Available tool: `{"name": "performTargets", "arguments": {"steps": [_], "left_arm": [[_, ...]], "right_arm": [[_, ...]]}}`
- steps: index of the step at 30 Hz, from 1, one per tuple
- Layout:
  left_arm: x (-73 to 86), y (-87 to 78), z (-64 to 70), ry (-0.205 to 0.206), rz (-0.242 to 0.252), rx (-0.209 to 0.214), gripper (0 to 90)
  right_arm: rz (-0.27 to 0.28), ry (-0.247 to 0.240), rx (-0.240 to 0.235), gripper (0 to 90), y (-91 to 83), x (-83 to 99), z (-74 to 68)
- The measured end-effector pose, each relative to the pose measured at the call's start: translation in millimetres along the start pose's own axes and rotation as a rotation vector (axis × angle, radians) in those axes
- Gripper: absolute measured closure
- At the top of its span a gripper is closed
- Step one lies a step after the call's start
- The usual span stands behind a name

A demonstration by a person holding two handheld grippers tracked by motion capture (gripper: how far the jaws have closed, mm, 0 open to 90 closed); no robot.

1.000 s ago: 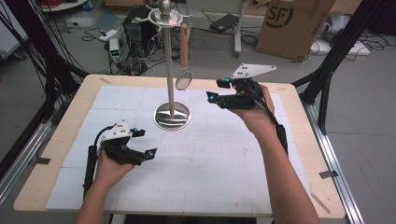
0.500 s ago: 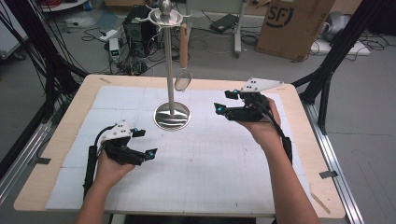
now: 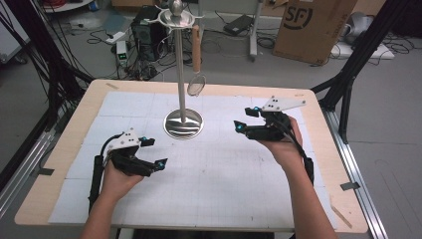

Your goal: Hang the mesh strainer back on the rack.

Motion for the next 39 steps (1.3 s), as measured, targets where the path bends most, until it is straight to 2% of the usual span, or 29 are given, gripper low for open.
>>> {"name": "performTargets", "arguments": {"steps": [3,9,19,29,39], "left_arm": [[-0.3,0.1,-0.2,0.0,0.001,0.002,12.2],[-1.1,-0.4,-0.1,-0.004,0.008,0.009,12.2],[-4.0,-2.7,-2.6,-0.021,0.028,0.013,12.2],[-3.8,-2.6,-0.6,-0.01,0.024,0.017,12.2],[-6.9,-6.3,0.1,-0.014,0.042,0.021,12.2]], "right_arm": [[-0.018,0.009,0.002,36.6,-0.6,10.3,0.7],[-0.012,0.026,-0.001,35.2,-3.6,18.9,-1.0],[-0.058,0.043,-0.005,30.7,-3.9,43.1,-4.4],[-0.09,0.054,-0.019,22.8,1.7,63.8,-15.1],[-0.126,0.067,-0.027,20.4,6.5,84.2,-24.3]]}}
Point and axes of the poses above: each handheld gripper's, and its own axes: y roughly forward along the jaws, x roughly out of its underside, z roughly to its right, the point moved 10 cm from there along y, roughly forward along the jaws, and after that the axes turned 5 degrees about -y, right-handed, at the moved point
